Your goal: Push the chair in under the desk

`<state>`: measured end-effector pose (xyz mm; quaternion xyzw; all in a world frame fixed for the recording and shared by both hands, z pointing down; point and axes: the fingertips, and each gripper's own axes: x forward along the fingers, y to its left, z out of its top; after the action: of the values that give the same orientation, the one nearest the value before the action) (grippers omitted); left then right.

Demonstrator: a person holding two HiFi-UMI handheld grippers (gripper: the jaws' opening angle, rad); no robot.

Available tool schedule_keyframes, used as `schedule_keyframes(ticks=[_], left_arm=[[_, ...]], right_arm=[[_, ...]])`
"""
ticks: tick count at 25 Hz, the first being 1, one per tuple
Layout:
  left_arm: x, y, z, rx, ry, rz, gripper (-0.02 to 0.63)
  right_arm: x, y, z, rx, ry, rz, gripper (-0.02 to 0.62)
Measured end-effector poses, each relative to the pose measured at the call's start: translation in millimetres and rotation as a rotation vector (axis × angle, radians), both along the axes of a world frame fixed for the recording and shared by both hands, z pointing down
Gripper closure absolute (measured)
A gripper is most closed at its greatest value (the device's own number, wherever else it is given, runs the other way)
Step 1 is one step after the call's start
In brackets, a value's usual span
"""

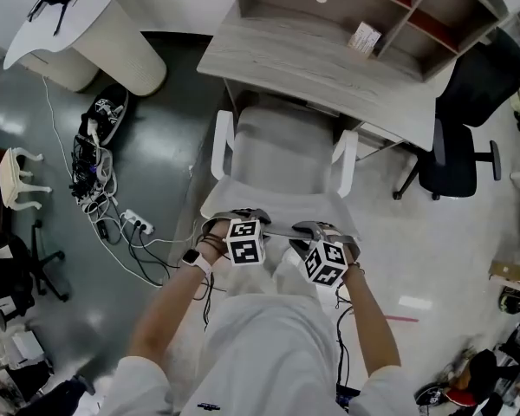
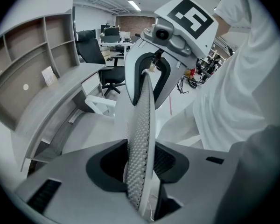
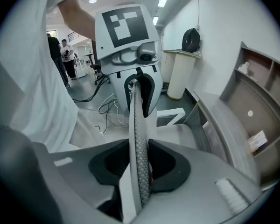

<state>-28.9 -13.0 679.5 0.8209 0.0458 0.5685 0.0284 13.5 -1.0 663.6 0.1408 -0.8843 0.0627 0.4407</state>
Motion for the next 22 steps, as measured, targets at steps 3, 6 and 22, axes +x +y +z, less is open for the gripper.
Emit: schedule_keyframes(ticks=[3, 6, 22], left_arm=[[6.4, -8.9, 2.5, 0.009, -0.005, -0.012, 0.474], [12.7, -9.0, 0.2, -0.032, -0.010, -0.026, 0.474], [38.9, -55.7, -3.4, -0.028, 0.016, -0.034, 0.472]], right_arm=[[8.0, -7.7, -0.5, -0.003, -0.002, -0.013, 0.472], [13.5, -13.1, -0.6, 0.003, 0.005, -0.022, 0.472], [37.6, -64.1, 1.9, 0.044, 0.040, 0.023, 0.462]])
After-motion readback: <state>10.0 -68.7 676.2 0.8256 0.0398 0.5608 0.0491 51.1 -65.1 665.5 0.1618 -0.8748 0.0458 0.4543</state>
